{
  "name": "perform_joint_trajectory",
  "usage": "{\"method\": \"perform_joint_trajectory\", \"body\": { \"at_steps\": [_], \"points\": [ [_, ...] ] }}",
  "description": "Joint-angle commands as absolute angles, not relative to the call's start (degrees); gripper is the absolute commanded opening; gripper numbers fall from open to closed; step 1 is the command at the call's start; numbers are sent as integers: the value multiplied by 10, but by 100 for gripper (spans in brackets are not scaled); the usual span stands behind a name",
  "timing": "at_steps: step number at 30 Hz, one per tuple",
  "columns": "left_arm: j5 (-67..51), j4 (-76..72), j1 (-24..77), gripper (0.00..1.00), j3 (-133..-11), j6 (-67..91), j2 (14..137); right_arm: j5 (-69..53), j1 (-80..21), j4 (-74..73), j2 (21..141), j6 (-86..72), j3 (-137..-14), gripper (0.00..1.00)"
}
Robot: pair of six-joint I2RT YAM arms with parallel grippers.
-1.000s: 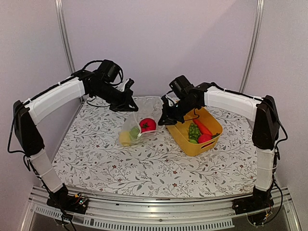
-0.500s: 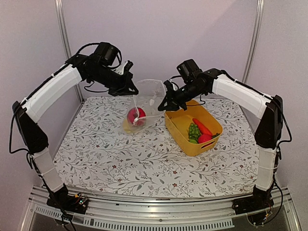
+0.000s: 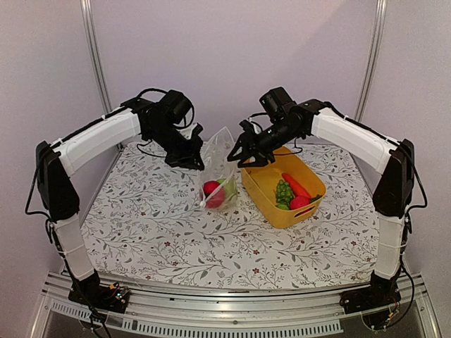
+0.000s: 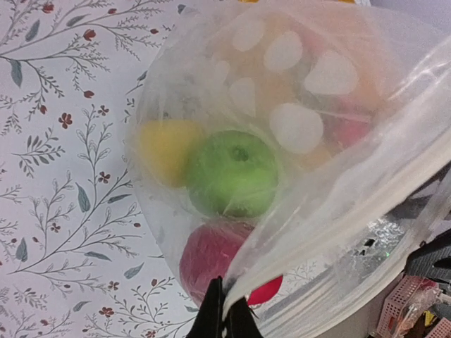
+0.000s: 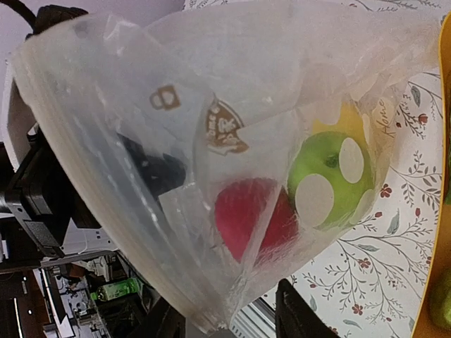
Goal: Place the food in the zip-top bag and seal the zipper
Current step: Adjust the zipper food storage bag at the center of the board.
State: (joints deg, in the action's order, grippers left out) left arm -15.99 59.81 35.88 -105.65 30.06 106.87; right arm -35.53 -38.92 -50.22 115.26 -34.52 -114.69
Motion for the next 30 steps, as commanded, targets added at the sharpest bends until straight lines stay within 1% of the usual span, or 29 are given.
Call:
{"method": "perform_joint_trajectory", "body": {
  "at_steps": [1, 5, 6, 7, 9, 10, 11, 12, 14, 20, 21, 24, 25, 26, 28, 29, 30],
  "points": [
    [-156, 591, 359, 0, -1078, 298, 1065, -348, -374, -532, 1139, -328, -1165, 49],
    [-153, 652, 366, 0, -1183, 333, 1054, -342, -356, -569, 1107, -318, -1192, 58],
    [-145, 642, 366, 0, -1167, 340, 1040, -335, -353, -574, 1095, -316, -1192, 60],
    [-130, 607, 366, 0, -1117, 341, 1019, -328, -351, -576, 1080, -314, -1187, 62],
    [-118, 518, 353, 0, -967, 334, 993, -317, -348, -576, 1064, -305, -1170, 64],
    [-141, 507, 336, 0, -928, 347, 1004, -313, -347, -574, 1060, -299, -1163, 64],
    [-174, 522, 324, 0, -927, 358, 1023, -319, -348, -571, 1058, -291, -1162, 65],
    [-189, 541, 324, 0, -941, 353, 1038, -334, -348, -564, 1059, -284, -1163, 65],
    [-151, 555, 341, 0, -972, 325, 1045, -344, -352, -551, 1054, -274, -1164, 65],
    [-142, 545, 334, 0, -1040, 294, 1052, -339, -361, -552, 1053, -239, -1146, 63],
    [-146, 546, 334, 0, -1060, 295, 1055, -336, -367, -555, 1056, -235, -1148, 64],
    [-178, 559, 342, 0, -1174, 326, 1058, -308, -372, -569, 1053, -228, -1143, 63],
    [-173, 550, 347, 0, -1192, 332, 1052, -296, -371, -573, 1049, -228, -1140, 63],
    [-159, 533, 350, 0, -1184, 337, 1042, -285, -368, -578, 1044, -224, -1134, 63],
    [-121, 483, 345, 0, -1092, 330, 1018, -275, -357, -580, 1037, -219, -1112, 63],
    [-125, 478, 333, 0, -1056, 335, 1025, -274, -350, -582, 1035, -217, -1103, 63],
    [-156, 490, 320, 0, -1044, 350, 1042, -272, -345, -588, 1035, -212, -1100, 63]
  ]
}}
